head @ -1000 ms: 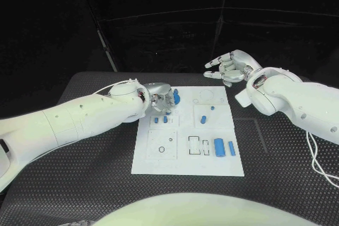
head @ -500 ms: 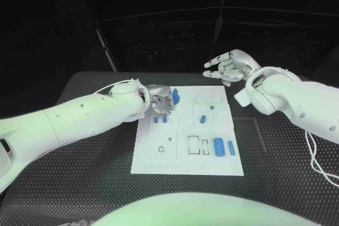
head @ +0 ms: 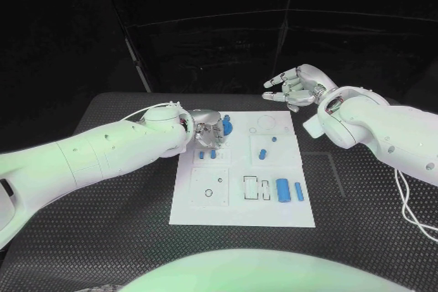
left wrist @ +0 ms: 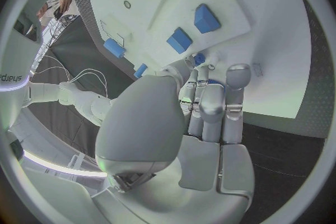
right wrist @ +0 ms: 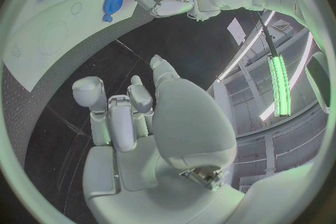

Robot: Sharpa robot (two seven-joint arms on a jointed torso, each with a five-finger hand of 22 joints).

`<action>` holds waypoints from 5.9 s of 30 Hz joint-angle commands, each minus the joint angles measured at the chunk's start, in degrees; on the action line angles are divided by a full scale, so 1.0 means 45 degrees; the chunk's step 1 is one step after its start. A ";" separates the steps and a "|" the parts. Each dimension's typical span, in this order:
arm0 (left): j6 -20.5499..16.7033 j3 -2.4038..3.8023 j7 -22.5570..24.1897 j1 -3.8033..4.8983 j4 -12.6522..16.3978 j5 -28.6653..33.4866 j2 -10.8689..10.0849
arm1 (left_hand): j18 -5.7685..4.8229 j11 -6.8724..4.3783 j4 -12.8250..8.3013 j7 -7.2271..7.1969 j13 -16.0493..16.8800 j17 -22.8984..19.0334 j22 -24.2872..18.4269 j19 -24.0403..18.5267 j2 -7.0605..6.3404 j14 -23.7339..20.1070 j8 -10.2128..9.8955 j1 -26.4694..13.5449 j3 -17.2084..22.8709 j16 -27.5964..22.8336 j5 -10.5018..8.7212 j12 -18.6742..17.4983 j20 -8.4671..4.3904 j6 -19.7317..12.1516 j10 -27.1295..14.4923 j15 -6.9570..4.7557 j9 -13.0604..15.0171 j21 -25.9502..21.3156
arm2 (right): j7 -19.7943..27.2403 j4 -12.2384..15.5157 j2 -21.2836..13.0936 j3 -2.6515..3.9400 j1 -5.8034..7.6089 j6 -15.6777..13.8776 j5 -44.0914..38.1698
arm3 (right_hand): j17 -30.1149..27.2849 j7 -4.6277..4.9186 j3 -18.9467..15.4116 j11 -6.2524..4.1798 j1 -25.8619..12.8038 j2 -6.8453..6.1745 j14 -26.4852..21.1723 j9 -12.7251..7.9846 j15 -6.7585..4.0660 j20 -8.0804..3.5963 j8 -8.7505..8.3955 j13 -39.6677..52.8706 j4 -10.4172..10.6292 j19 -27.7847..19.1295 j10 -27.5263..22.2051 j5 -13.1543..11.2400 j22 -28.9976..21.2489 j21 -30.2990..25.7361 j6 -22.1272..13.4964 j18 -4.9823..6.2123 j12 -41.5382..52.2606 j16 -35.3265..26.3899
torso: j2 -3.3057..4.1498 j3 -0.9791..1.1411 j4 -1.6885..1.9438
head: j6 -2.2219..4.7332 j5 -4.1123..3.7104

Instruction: Assemble the parts on the task board

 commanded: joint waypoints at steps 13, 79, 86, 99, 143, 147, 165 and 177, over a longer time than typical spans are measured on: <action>0.0120 -0.0001 -0.0266 0.0006 -0.0071 -0.0245 0.0064 | 0.0163 -0.0024 -0.0207 0.0057 0.0016 -0.0017 0.0090 0.0029 0.0139 -0.0077 -0.0107 0.0308 0.0097 -0.0007 -0.0059 0.0047 -0.0052 0.0066 0.0092 -0.0012 -0.0050 0.0035 | 0.0056 0.0025 0.0006 0.0006 0.0021 0.0074 0.0028 | 0.0323 -0.0035 -0.0045 -0.0009 0.0023 0.0132 0.0633 -0.0012 -0.0093 0.0025 0.0049 0.0029 -0.0012 -0.0066 -0.0008 0.0088 -0.0007 -0.0066 0.0011 0.0135 0.0064 -0.0060 | -0.0001 0.0000 -0.0005 | -0.0025 -0.0023; -0.0470 -0.0217 -0.0605 -0.0010 0.0160 -0.3603 0.0155 | 0.0170 0.0011 -0.0063 0.0100 0.0145 -0.0457 0.0049 0.0065 -0.0140 -0.0188 -0.0325 -0.0171 -0.0761 0.0049 -0.0063 0.0414 -0.0054 0.0081 -0.0230 0.0015 -0.0264 -0.0356 | -0.0015 -0.0029 0.0006 0.0001 0.0018 0.0251 0.0028 | 0.0373 -0.0048 -0.0039 -0.0019 0.0016 0.0180 0.0650 -0.0003 -0.0101 0.0019 0.0091 0.0085 -0.0004 -0.0043 0.0052 0.0086 0.0013 -0.0059 0.0058 0.0132 0.0123 -0.0039 | -0.0004 -0.0005 0.0007 | -0.0091 0.0002; -0.0536 -0.0220 -0.0720 -0.0013 0.0193 -0.3631 0.0108 | 0.0172 0.0084 0.0071 0.0194 0.0092 -0.0511 0.0019 0.0073 -0.0333 -0.0185 -0.0458 -0.0378 -0.0938 0.0044 -0.0064 0.0296 0.0003 -0.0256 -0.0393 0.0082 -0.0321 -0.0434 | -0.0019 -0.0032 0.0007 0.0000 0.0018 0.0263 0.0028 | 0.0373 -0.0048 -0.0039 -0.0019 0.0016 0.0180 0.0650 -0.0003 -0.0101 0.0019 0.0091 0.0085 -0.0004 -0.0043 0.0052 0.0086 0.0013 -0.0059 0.0058 0.0132 0.0123 -0.0039 | -0.0002 0.0001 -0.0002 | -0.0088 0.0022; -0.0265 -0.0222 -0.0833 -0.0021 0.0155 -0.3680 0.0196 | 0.0186 0.0051 0.0135 0.0142 0.0120 -0.0502 0.0021 0.0108 -0.0220 -0.0168 -0.0250 -0.0321 -0.0974 0.0078 -0.0062 0.0374 0.0031 0.0043 -0.0223 0.0079 -0.0233 -0.0479 | -0.0030 -0.0032 0.0008 -0.0001 0.0017 0.0279 0.0028 | 0.0376 -0.0055 -0.0041 -0.0025 0.0010 0.0189 0.0653 0.0002 -0.0105 0.0017 0.0114 0.0087 -0.0001 -0.0036 0.0059 0.0084 0.0019 -0.0057 0.0088 0.0130 0.0131 -0.0038 | 0.0007 0.0002 -0.0016 | -0.0100 0.0019; -0.1888 -0.0412 -0.0025 -0.0089 0.0039 -0.4104 0.0210 | 0.0062 -0.0433 0.0241 -0.0317 0.0022 -0.0262 0.0691 0.0612 0.0952 0.0146 0.0182 -0.0090 0.1308 0.0336 -0.0051 0.0313 -0.0370 0.1367 0.1172 -0.0348 -0.0071 0.0064 | -0.0031 -0.0040 0.0026 -0.0002 -0.0014 0.0359 0.0028 | 0.0413 -0.0091 -0.0064 -0.0053 -0.0063 0.0242 0.0668 0.0022 -0.0128 -0.0001 0.0220 0.0104 0.0047 -0.0026 0.0091 0.0086 0.0009 -0.0066 0.0226 0.0132 0.0167 -0.0026 | 0.0000 -0.0010 0.0001 | -0.0117 -0.0024; -0.2266 -0.0403 0.0092 -0.0090 0.0182 -0.4104 0.0076 | 0.0048 -0.0443 0.0222 -0.0320 0.0028 -0.0237 0.0758 0.0660 0.0875 0.0175 0.0198 -0.0156 0.1447 0.0357 -0.0051 0.0302 -0.0379 0.1402 0.1231 -0.0359 -0.0057 0.0130 | -0.0024 -0.0035 0.0020 -0.0002 -0.0027 0.0354 0.0028 | 0.0413 -0.0091 -0.0064 -0.0053 -0.0063 0.0242 0.0668 0.0022 -0.0128 -0.0001 0.0220 0.0104 0.0047 -0.0026 0.0091 0.0086 0.0009 -0.0066 0.0226 0.0132 0.0167 -0.0026 | -0.0006 -0.0007 -0.0001 | -0.0098 -0.0019; -0.3198 -0.0306 0.0378 -0.0096 0.0756 -0.3985 -0.0454 | 0.0073 -0.0323 0.0337 -0.0298 -0.0051 -0.0376 0.0691 0.0564 0.0583 0.0138 0.0283 -0.0569 0.1946 0.0306 -0.0053 -0.0072 -0.0342 0.1517 0.0857 -0.0280 0.0014 -0.0100 | -0.0008 -0.0051 0.0010 -0.0002 -0.0044 0.0330 0.0028 | 0.0407 -0.0097 -0.0089 -0.0059 -0.0108 0.0239 0.0667 0.0023 -0.0133 -0.0006 0.0242 0.0091 0.0073 -0.0020 0.0084 0.0064 0.0012 -0.0067 0.0248 0.0131 0.0163 -0.0030 | -0.0006 0.0002 0.0003 | -0.0053 0.0000; -0.3335 -0.0296 0.0386 -0.0138 0.0998 -0.3511 -0.0749 | 0.0126 -0.0042 0.0346 -0.0162 -0.0100 -0.0760 0.0522 0.0321 0.0344 -0.0079 0.0375 -0.0784 0.2331 0.0146 -0.0055 -0.0718 -0.0173 0.1572 -0.0131 -0.0060 0.0096 -0.0503 | -0.0017 -0.0047 -0.0023 -0.0002 -0.0044 0.0339 0.0028 | 0.0407 -0.0097 -0.0089 -0.0059 -0.0108 0.0239 0.0667 0.0023 -0.0133 -0.0006 0.0242 0.0091 0.0073 -0.0020 0.0084 0.0064 0.0012 -0.0067 0.0248 0.0131 0.0163 -0.0030 | -0.0004 0.0000 0.0004 | -0.0015 0.0029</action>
